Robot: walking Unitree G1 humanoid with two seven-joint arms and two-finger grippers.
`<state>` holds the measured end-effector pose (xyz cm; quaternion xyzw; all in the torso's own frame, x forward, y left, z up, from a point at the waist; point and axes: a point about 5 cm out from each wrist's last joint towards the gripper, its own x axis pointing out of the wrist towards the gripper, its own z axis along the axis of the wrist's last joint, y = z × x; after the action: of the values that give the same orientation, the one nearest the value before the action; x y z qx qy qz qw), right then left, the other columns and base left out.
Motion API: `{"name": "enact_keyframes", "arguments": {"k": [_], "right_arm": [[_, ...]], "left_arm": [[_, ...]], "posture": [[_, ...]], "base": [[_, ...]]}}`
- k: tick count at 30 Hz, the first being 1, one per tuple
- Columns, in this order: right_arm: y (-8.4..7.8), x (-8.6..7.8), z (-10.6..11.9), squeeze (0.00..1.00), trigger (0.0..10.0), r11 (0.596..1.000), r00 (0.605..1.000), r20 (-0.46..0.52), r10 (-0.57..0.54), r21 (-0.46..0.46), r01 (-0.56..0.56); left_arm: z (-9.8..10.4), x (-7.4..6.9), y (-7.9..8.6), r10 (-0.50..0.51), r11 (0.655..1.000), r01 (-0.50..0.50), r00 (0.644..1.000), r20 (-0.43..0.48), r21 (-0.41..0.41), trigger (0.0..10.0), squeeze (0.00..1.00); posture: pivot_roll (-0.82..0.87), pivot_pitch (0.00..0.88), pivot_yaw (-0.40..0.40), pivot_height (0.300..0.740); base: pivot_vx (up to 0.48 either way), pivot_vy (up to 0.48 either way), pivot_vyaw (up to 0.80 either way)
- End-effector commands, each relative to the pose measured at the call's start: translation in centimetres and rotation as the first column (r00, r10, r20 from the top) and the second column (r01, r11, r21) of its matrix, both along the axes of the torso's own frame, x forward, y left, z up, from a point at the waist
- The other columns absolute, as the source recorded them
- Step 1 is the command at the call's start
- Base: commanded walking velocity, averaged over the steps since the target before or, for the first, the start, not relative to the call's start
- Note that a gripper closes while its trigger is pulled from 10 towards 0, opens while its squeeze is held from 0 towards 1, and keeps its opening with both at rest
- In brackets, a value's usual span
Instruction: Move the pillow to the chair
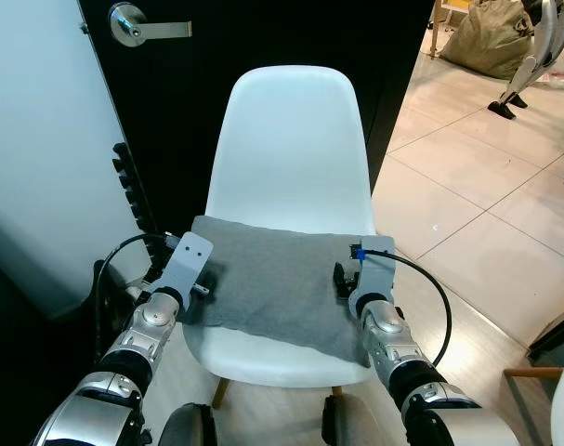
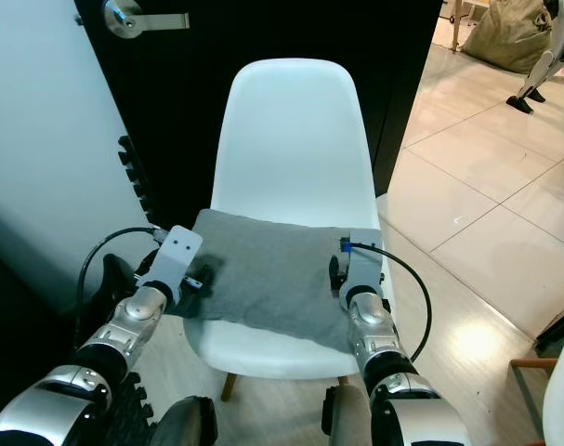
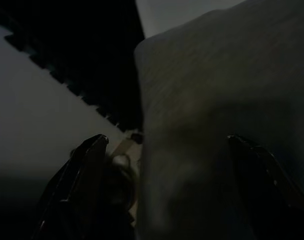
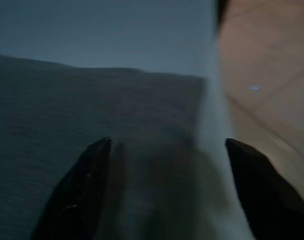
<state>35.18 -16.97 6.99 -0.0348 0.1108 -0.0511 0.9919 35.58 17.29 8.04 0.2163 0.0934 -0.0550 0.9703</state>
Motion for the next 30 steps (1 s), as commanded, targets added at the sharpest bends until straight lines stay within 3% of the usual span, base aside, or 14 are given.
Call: {"name": "enact_keyframes", "arguments": {"k": [1,2,3,4,5,7,8,9,11,15,21,26,30], "right_arm": [[-1.2,0.3,0.8,1.00,10.0,0.995,0.996,0.046,-0.080,-0.047,0.082],[-1.6,0.4,1.1,0.91,10.0,0.992,0.992,0.064,-0.109,-0.055,0.113],[-1.6,0.4,1.1,0.91,10.0,0.992,0.992,0.064,-0.109,-0.055,0.113],[-2.0,0.5,1.5,0.47,10.0,0.988,0.988,0.082,-0.135,-0.062,0.140],[-2.1,0.6,1.8,0.00,10.0,0.988,0.986,0.092,-0.142,-0.051,0.147],[-1.7,0.8,2.0,0.00,10.0,0.992,0.986,0.106,-0.128,0.014,0.127],[-0.6,0.7,1.9,0.00,10.0,0.995,0.991,0.116,-0.065,0.080,0.056],[-0.6,0.7,1.9,0.00,10.0,0.995,0.991,0.116,-0.065,0.080,0.056],[1.4,0.4,1.2,0.00,10.0,0.989,0.994,0.097,0.057,0.131,-0.070],[3.9,-0.5,-0.4,0.00,10.0,0.974,0.978,0.034,0.207,0.084,-0.209],[4.0,-0.9,-1.0,0.00,10.0,0.982,0.984,0.007,0.176,0.068,-0.176],[3.6,-1.7,-1.9,0.00,10.0,0.986,0.989,-0.005,0.146,0.075,-0.146],[3.5,-2.3,-2.6,0.00,10.0,0.988,0.990,-0.016,0.138,0.076,-0.137]], "left_arm": [[-0.8,-0.3,1.0,0.027,0.999,-0.026,0.998,-0.059,0.019,10.0,1.00],[-0.9,-0.4,1.0,0.030,0.999,-0.028,0.997,-0.072,0.020,10.0,1.00],[-0.9,-0.4,1.0,0.030,0.999,-0.028,0.997,-0.072,0.020,10.0,1.00],[-0.9,-0.4,1.6,0.077,0.997,-0.075,0.995,-0.057,0.028,10.0,0.55],[-0.7,-0.5,2.2,0.131,0.991,-0.130,0.991,-0.027,0.042,10.0,0.00],[-0.1,-0.7,3.4,0.240,0.971,-0.240,0.969,0.052,0.007,10.0,0.00],[0.2,-0.9,3.3,0.255,0.967,-0.253,0.961,0.106,-0.039,10.0,0.00],[0.2,-0.9,3.3,0.255,0.967,-0.253,0.961,0.106,-0.039,10.0,0.00],[0.1,-1.1,1.7,0.169,0.982,-0.156,0.979,0.116,-0.111,10.0,0.00],[-1.3,-1.4,-0.7,0.025,0.999,-0.023,0.999,0.039,-0.049,10.0,0.00],[-0.4,-0.8,-1.5,0.062,0.993,-0.056,0.996,0.061,-0.103,10.0,0.00],[-0.4,-1.1,-2.6,0.083,0.961,-0.070,0.996,0.037,-0.268,10.0,0.00],[-1.2,-1.6,-3.1,0.066,0.967,-0.057,0.997,0.029,-0.249,10.0,0.00]], "posture": [[0.00,0.076,-0.041,0.600],[0.00,0.076,-0.041,0.600],[0.00,0.076,-0.041,0.600],[0.00,0.073,-0.037,0.600],[0.00,0.073,-0.036,0.600],[0.00,0.075,-0.040,0.600],[0.00,0.075,-0.044,0.600],[0.00,0.075,-0.044,0.600],[0.01,0.072,-0.049,0.600],[0.00,0.061,-0.045,0.600],[0.00,0.043,-0.034,0.600],[-0.01,0.029,-0.027,0.600],[-0.01,0.010,-0.027,0.600]], "base": [[0.000,0.000,0.00],[0.000,0.000,0.00],[0.000,0.000,0.00],[0.000,0.000,0.00],[0.000,0.000,0.00],[0.000,0.000,0.00],[0.000,0.000,0.00],[0.000,0.000,0.00],[0.000,0.000,0.00],[0.000,0.000,0.00],[0.000,0.000,0.00],[0.000,0.000,0.00],[0.000,0.000,0.00]]}}
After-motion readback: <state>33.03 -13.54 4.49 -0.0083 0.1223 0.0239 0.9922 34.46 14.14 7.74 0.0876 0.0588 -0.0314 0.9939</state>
